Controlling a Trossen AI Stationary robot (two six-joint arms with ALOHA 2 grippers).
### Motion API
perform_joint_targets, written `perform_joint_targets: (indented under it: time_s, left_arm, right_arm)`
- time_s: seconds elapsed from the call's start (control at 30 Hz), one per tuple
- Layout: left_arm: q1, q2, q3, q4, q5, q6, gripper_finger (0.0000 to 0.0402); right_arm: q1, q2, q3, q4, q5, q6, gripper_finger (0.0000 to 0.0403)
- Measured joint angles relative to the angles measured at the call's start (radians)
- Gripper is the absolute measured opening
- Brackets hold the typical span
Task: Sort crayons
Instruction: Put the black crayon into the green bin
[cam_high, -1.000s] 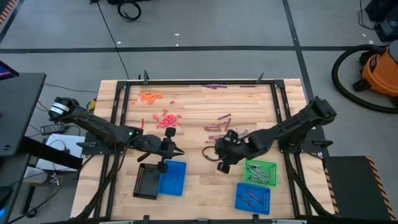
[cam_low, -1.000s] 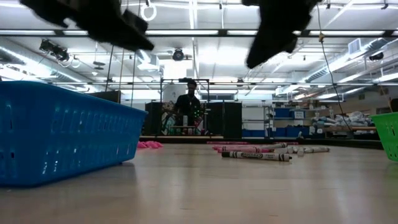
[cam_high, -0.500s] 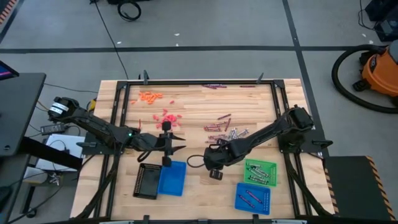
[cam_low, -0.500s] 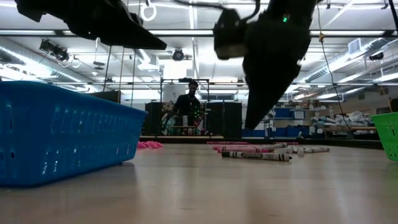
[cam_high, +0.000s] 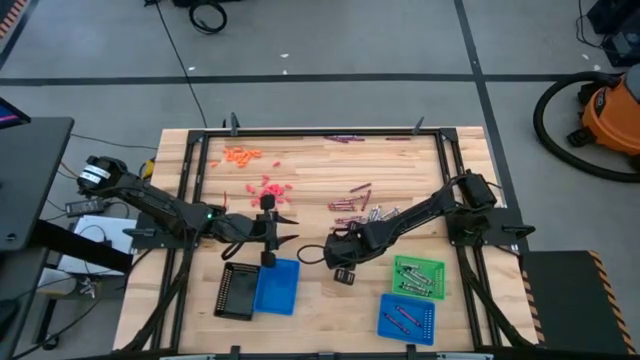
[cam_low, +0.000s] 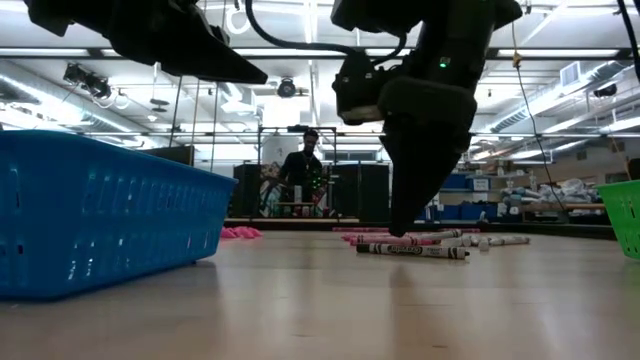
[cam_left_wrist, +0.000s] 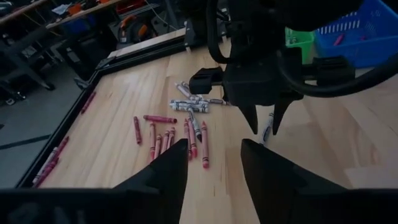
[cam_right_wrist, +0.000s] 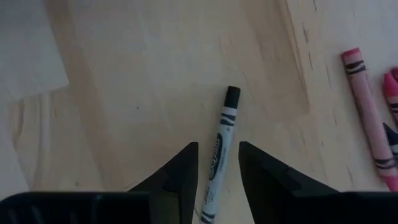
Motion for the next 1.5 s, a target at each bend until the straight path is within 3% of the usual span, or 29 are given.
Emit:
perform_joint_targets:
  time_s: [0.27, 0.53, 0.87, 1.13, 1.5]
  left_arm:
    - [0.0, 0.0, 0.0, -0.008, 0.002, 0.0, 0.016]
    - [0.0, 0.001, 0.0, -0.011, 0.002, 0.0, 0.016]
    - [0.0, 0.001, 0.0, -0.012, 0.002, 0.0, 0.016]
    - [0.0, 0.001, 0.0, -0.017, -0.001, 0.014, 0.016]
    - [0.033, 0.001, 0.0, -0.035, -0.054, 0.047, 0.016]
  right_arm:
    - [0.002, 0.033, -0.006, -0.009, -0.003, 0.022, 0.0096]
    - [0.003, 0.036, -0.006, -0.022, -0.006, 0.024, 0.0017]
    - [0.002, 0.007, -0.013, -0.066, -0.001, 0.016, 0.0027]
    - [0.008, -0.112, -0.013, -0.164, 0.025, -0.022, 0.003]
    - [0.169, -0.338, -0.011, -0.327, 0.132, -0.019, 0.0031]
